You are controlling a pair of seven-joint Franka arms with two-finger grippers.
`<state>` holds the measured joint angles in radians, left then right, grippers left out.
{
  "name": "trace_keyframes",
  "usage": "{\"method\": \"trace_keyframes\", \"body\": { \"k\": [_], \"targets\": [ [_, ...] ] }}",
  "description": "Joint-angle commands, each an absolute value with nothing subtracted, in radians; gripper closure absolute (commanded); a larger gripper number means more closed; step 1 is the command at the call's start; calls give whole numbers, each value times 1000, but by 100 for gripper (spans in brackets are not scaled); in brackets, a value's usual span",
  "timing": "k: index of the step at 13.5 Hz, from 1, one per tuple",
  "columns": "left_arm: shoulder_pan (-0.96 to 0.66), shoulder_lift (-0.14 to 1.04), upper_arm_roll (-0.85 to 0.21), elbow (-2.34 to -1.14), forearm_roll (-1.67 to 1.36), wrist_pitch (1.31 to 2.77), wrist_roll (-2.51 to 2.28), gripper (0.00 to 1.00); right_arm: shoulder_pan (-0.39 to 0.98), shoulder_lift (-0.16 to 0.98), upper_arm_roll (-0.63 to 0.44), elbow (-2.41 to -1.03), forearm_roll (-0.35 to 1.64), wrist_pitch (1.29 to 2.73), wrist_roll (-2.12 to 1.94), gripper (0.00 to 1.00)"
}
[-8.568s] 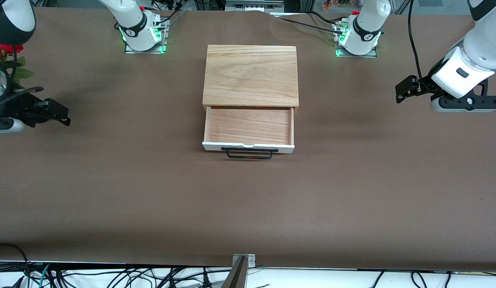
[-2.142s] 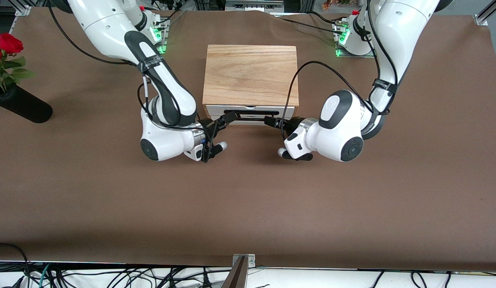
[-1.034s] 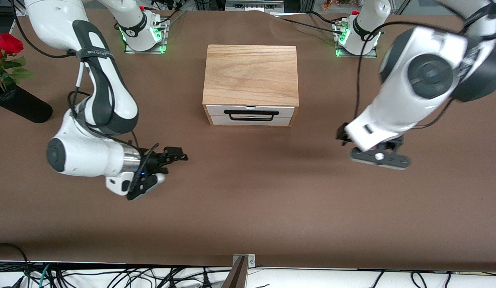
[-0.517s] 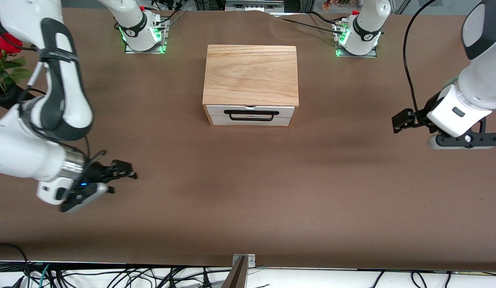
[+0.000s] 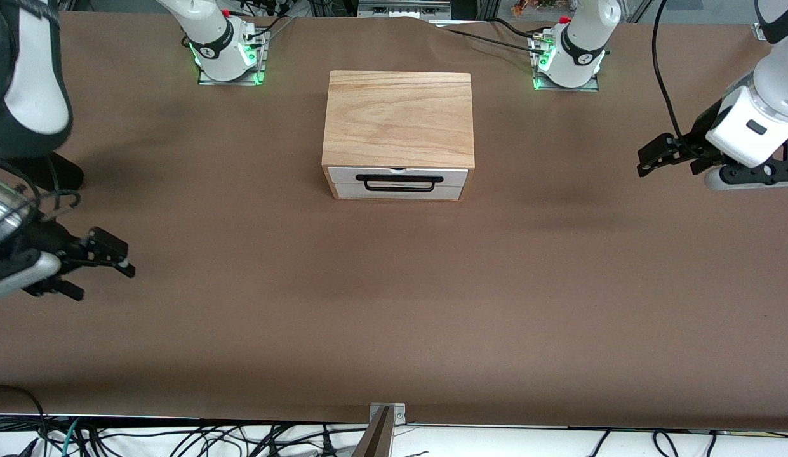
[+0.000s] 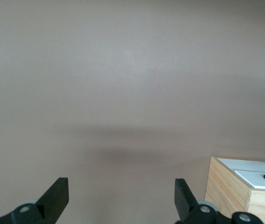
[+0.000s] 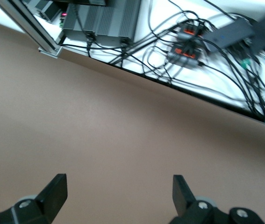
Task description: Close drawer with both arms simultaneously
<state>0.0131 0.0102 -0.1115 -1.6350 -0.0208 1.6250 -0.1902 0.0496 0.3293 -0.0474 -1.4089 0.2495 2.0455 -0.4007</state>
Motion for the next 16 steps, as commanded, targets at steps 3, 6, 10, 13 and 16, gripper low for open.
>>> {"method": "trace_keyframes", "body": {
  "k": [3, 6, 10, 13, 16],
  "targets": [
    [-14, -28, -112, -1677, -20, 1647, -173, 0, 51, 168, -37, -1492, 151, 1867, 42, 0],
    [-14, -14, -115, -1657, -20, 1628, -176, 0, 51, 54, -26, -1625, -15, 1839, 72, 0],
    [-5, -5, -118, -1641, -20, 1615, -176, 0, 46, 32, -29, -1655, -17, 1819, 55, 0],
    [-2, -5, -117, -1640, -20, 1615, -176, 0, 46, 52, -29, -1641, -17, 1799, 49, 0],
    [2, -5, -112, -1637, -21, 1600, -172, 0, 44, 80, -31, -1600, -17, 1776, 49, 0]
  ]
}}
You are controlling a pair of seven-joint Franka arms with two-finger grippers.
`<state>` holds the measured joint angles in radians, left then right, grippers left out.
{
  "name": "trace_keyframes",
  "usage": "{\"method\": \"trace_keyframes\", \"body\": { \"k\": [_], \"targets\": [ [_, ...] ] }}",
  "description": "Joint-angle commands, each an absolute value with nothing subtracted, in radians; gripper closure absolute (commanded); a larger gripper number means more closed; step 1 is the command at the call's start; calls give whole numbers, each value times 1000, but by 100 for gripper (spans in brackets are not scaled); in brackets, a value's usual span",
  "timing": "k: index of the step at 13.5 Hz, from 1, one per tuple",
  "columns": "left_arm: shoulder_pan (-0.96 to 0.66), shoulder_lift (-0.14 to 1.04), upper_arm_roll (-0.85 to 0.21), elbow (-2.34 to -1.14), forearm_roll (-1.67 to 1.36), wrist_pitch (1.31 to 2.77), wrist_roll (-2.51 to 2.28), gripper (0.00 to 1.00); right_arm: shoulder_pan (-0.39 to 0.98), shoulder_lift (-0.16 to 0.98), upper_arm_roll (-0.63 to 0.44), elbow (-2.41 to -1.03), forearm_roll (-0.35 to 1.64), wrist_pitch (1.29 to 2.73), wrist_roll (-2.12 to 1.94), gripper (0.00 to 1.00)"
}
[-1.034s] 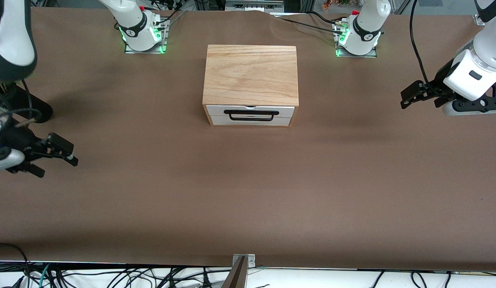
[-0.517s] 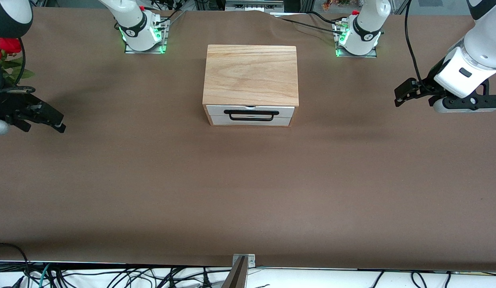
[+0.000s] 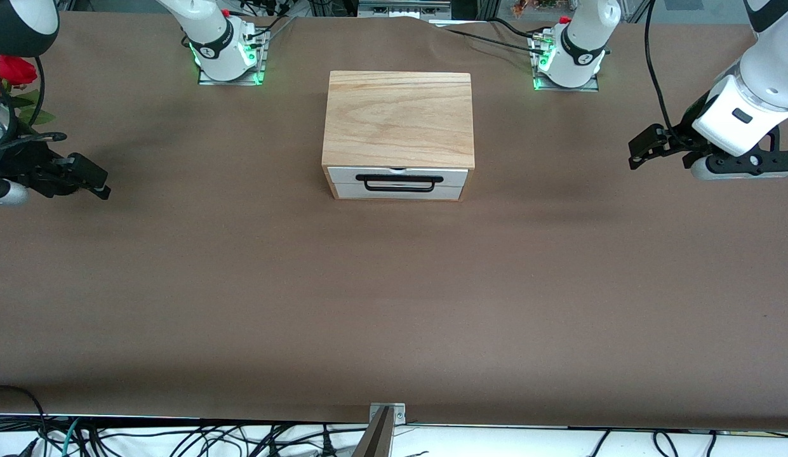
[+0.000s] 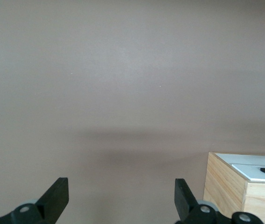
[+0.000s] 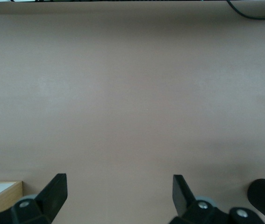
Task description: Close drawer with both arms simultaneously
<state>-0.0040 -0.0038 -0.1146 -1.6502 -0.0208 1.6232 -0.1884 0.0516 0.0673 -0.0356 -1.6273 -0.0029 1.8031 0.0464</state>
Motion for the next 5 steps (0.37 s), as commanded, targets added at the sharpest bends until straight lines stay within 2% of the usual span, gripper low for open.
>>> {"method": "trace_keyframes", "body": {
  "k": [1, 5],
  "targets": [
    [8, -5, -113, -1631, -26, 1589, -167, 0, 46, 84, -31, -1594, -17, 1770, 49, 0],
    [8, -5, -114, -1611, -32, 1555, -167, 0, 51, 87, -31, -1592, -17, 1769, 52, 0]
  ]
}}
